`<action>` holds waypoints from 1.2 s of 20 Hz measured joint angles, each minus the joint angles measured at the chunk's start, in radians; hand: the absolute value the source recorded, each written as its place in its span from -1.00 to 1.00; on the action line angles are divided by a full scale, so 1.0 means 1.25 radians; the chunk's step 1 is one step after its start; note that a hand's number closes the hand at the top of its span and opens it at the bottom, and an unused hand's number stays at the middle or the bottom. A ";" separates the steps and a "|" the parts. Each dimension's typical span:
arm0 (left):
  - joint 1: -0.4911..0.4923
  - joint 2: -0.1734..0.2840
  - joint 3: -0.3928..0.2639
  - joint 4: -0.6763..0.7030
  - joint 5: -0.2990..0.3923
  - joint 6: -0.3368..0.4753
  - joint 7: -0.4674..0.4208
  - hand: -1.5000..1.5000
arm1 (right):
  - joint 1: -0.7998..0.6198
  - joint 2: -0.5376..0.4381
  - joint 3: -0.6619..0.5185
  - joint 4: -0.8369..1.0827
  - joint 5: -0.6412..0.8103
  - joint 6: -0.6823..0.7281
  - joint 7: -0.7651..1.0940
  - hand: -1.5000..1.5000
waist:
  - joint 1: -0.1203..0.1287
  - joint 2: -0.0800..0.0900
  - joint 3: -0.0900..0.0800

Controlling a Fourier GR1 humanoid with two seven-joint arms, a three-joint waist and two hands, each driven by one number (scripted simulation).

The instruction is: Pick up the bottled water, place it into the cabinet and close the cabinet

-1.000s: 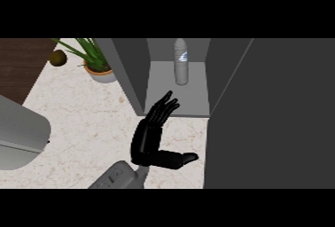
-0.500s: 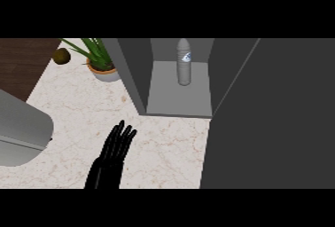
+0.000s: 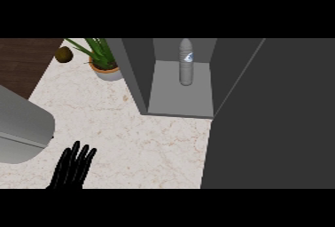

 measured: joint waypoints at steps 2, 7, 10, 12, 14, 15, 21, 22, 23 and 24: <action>0.034 0.037 0.021 -0.015 0.009 -0.030 -0.024 -1.00 | -0.023 0.003 0.029 -0.001 0.003 -0.007 0.032 1.00 | 0.003 0.002 -0.001; 0.105 0.119 0.071 -0.031 0.039 -0.114 -0.069 -1.00 | -0.092 0.027 0.077 -0.003 0.004 -0.040 0.120 1.00 | 0.010 0.011 -0.001; 0.136 0.156 0.091 -0.036 0.047 -0.160 -0.091 -1.00 | -0.152 0.043 0.087 -0.003 0.000 -0.052 0.168 1.00 | 0.023 0.017 -0.001; 0.151 0.177 0.101 -0.038 0.053 -0.187 -0.100 -1.00 | -0.199 0.042 0.085 -0.002 -0.002 -0.047 0.189 1.00 | 0.034 0.019 -0.002; 0.159 0.196 0.115 -0.033 0.058 -0.208 -0.105 -1.00 | -0.247 0.036 0.079 0.000 -0.005 -0.034 0.205 1.00 | 0.043 0.022 -0.002; 0.161 0.202 0.118 -0.032 0.059 -0.216 -0.106 -1.00 | -0.268 0.035 0.078 0.001 -0.006 -0.030 0.213 1.00 | 0.047 0.023 -0.003; 0.173 0.236 0.147 -0.033 0.073 -0.248 -0.111 -1.00 | -0.360 0.023 0.074 0.003 -0.018 -0.005 0.257 1.00 | 0.065 0.026 -0.007; 0.173 0.242 0.152 -0.034 0.075 -0.251 -0.110 -1.00 | -0.371 0.024 0.076 0.004 -0.019 -0.002 0.264 1.00 | 0.068 0.027 -0.007; 0.173 0.247 0.155 -0.035 0.075 -0.255 -0.110 -1.00 | -0.383 0.024 0.077 0.005 -0.021 0.003 0.270 1.00 | 0.071 0.028 -0.007; 0.173 0.249 0.157 -0.035 0.074 -0.257 -0.110 -1.00 | -0.393 0.025 0.078 0.006 -0.023 0.007 0.277 1.00 | 0.072 0.029 -0.008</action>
